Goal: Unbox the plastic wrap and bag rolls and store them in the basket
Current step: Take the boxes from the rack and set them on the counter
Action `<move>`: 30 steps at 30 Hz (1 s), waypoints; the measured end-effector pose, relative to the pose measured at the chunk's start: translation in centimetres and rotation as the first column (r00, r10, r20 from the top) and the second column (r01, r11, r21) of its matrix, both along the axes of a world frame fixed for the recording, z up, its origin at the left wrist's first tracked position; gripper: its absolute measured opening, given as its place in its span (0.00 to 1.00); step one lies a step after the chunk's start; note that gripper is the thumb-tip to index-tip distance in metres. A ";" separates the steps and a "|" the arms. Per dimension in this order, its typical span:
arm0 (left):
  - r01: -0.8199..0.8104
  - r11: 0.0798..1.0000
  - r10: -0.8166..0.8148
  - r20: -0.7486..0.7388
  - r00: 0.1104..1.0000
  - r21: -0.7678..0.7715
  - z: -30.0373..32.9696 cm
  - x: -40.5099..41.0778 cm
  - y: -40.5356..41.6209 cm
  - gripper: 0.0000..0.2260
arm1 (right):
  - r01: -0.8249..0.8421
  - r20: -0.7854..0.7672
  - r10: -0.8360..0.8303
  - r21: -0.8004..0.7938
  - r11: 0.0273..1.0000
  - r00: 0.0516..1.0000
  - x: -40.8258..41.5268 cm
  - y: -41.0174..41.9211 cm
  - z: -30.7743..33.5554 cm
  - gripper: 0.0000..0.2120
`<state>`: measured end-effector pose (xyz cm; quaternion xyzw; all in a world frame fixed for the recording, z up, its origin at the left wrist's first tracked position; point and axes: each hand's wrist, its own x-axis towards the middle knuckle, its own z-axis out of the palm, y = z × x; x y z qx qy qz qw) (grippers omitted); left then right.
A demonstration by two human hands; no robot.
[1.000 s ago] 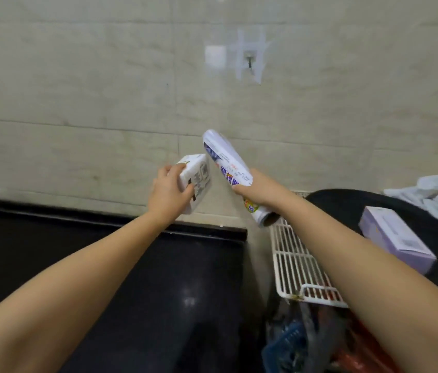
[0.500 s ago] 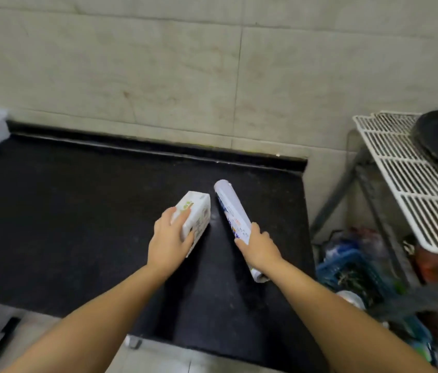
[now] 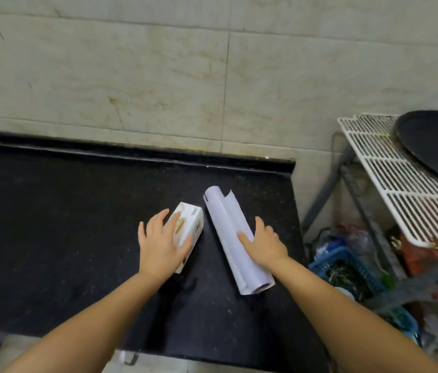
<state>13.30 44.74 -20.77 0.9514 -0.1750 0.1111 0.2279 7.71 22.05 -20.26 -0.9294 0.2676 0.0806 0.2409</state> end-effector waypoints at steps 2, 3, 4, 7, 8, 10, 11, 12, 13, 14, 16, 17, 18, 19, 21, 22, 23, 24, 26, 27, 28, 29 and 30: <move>0.059 0.997 -0.057 0.049 0.997 -0.039 2.8 1.2 -2.2 0.23 | 0.011 0.049 -0.010 -0.007 1.000 0.999 0.4 -1.5 2.6 0.35; 0.104 0.992 -0.099 0.067 0.993 -0.067 4.4 1.7 -3.7 0.23 | 0.015 0.088 -0.014 -0.019 1.000 0.996 0.5 -2.5 4.2 0.34; 0.155 0.983 -0.147 0.081 0.986 -0.101 6.1 2.1 -5.4 0.22 | 0.020 0.133 -0.015 -0.035 0.999 0.991 0.5 -3.5 5.9 0.33; 0.298 0.938 -0.281 0.117 0.953 -0.175 10.7 2.3 -11.1 0.19 | 0.035 0.261 -0.009 -0.094 0.995 0.965 0.2 -7.4 11.7 0.28; 0.347 0.917 -0.328 0.124 0.936 -0.196 12.1 2.1 -13.1 0.18 | 0.044 0.302 -0.007 -0.115 0.992 0.953 -0.1 -8.9 13.7 0.26; 0.458 0.854 -0.438 0.137 0.889 -0.245 14.7 1.4 -17.3 0.15 | 0.073 0.397 -0.001 -0.167 0.983 0.918 -1.1 -12.3 17.7 0.23; 0.511 0.819 -0.487 0.154 0.860 -0.262 15.8 0.8 -19.4 0.14 | 0.094 0.437 0.000 -0.194 0.976 0.899 -1.9 -14.0 19.5 0.21; 0.554 0.787 -0.526 0.175 0.832 -0.272 16.8 0.2 -21.7 0.12 | 0.117 0.464 -0.003 -0.217 0.969 0.886 -2.8 -15.9 21.1 0.20; 0.589 0.761 -0.556 0.192 0.808 -0.273 17.7 -0.4 -23.9 0.11 | 0.139 0.478 -0.008 -0.238 0.961 0.878 -3.7 -17.8 22.5 0.18; 0.616 0.742 -0.582 0.202 0.788 -0.265 18.5 -1.2 -26.2 0.11 | 0.160 0.478 -0.019 -0.256 0.953 0.878 -4.8 -19.8 23.6 0.17; 0.663 0.712 -0.634 0.193 0.749 -0.233 19.5 -3.2 -30.7 0.10 | 0.217 0.437 -0.061 -0.316 0.924 0.897 -7.1 -24.0 24.8 0.17; 0.686 0.697 -0.663 0.177 0.727 -0.209 19.7 -4.3 -32.8 0.09 | 0.248 0.399 -0.088 -0.369 0.896 0.913 -8.2 -26.1 25.0 0.18; 0.708 0.683 -0.692 0.153 0.706 -0.179 19.7 -5.4 -34.9 0.09 | 0.277 0.358 -0.121 -0.425 0.862 0.926 -9.2 -28.0 25.0 0.20; 0.726 0.671 -0.716 0.122 0.687 -0.147 19.6 -6.5 -36.8 0.10 | 0.303 0.320 -0.160 -0.467 0.831 0.934 -10.2 -29.6 24.7 0.22; 0.746 0.664 -0.743 0.065 0.666 -0.052 18.9 -8.5 -40.3 0.11 | 0.341 0.249 -0.247 -0.483 0.806 0.937 -11.9 -32.5 23.7 0.26; 0.747 0.664 -0.747 0.053 0.663 0.008 18.4 -9.3 -41.7 0.12 | 0.355 0.212 -0.287 -0.467 0.810 0.934 -12.6 -33.7 22.9 0.28; 0.741 0.669 -0.743 0.049 0.667 0.063 17.8 -9.9 -42.9 0.14 | 0.365 0.177 -0.320 -0.442 0.819 0.931 -13.2 -34.6 22.1 0.29; 0.728 0.678 -0.734 0.047 0.677 0.103 17.2 -10.3 -43.9 0.15 | 0.376 0.153 -0.343 -0.415 0.829 0.927 -13.7 -35.3 21.3 0.29; 0.700 0.700 -0.711 0.044 0.702 0.139 16.0 -10.7 -45.0 0.16 | 0.405 0.171 -0.367 -0.376 0.833 0.914 -14.1 -36.1 20.1 0.29; 0.690 0.709 -0.702 0.046 0.711 0.147 15.5 -10.6 -45.3 0.16 | 0.417 0.192 -0.371 -0.371 0.830 0.909 -14.0 -36.3 19.8 0.28; 0.683 0.714 -0.696 0.051 0.716 0.151 15.0 -10.5 -45.5 0.17 | 0.424 0.203 -0.373 -0.370 0.827 0.905 -13.8 -36.4 19.6 0.28; 0.682 0.715 -0.695 0.058 0.716 0.153 14.7 -10.3 -45.6 0.17 | 0.426 0.206 -0.374 -0.369 0.826 0.904 -13.7 -36.5 19.5 0.28; 0.685 0.712 -0.699 0.066 0.712 0.153 14.5 -10.1 -45.7 0.17 | 0.426 0.204 -0.375 -0.370 0.826 0.904 -13.5 -36.5 19.5 0.28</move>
